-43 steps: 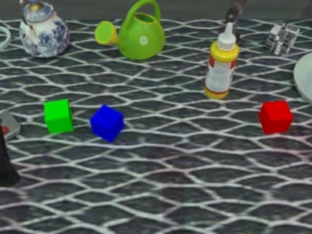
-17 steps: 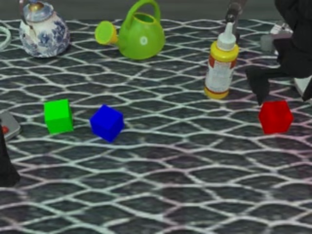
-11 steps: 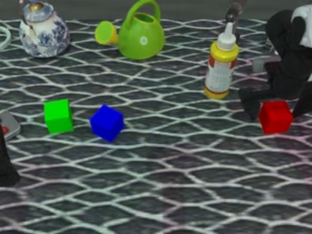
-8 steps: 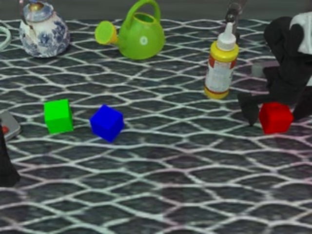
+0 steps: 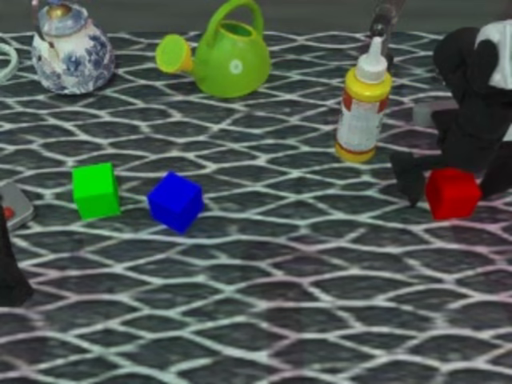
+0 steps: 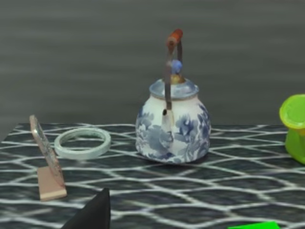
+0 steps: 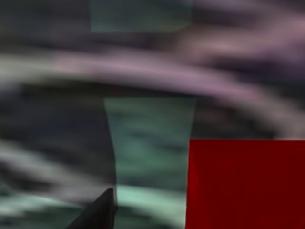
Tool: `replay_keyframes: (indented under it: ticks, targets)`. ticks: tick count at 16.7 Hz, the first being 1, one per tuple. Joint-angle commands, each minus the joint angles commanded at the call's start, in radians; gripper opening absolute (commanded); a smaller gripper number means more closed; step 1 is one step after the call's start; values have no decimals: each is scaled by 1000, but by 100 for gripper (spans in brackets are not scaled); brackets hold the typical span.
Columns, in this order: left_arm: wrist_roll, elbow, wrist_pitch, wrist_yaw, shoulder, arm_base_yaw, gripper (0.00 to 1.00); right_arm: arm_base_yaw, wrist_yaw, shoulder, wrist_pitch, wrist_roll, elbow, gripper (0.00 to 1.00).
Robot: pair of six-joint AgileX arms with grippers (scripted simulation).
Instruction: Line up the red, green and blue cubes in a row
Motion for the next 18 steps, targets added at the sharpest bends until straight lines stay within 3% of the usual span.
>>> replay_keyframes:
  ticks: [9, 18]
  targets:
    - [0, 0, 0, 0, 0, 0, 100, 0, 0, 0, 0, 0, 0, 2]
    - [0, 0, 0, 0, 0, 0, 100, -3, 2, -25, -8, 0, 8, 0]
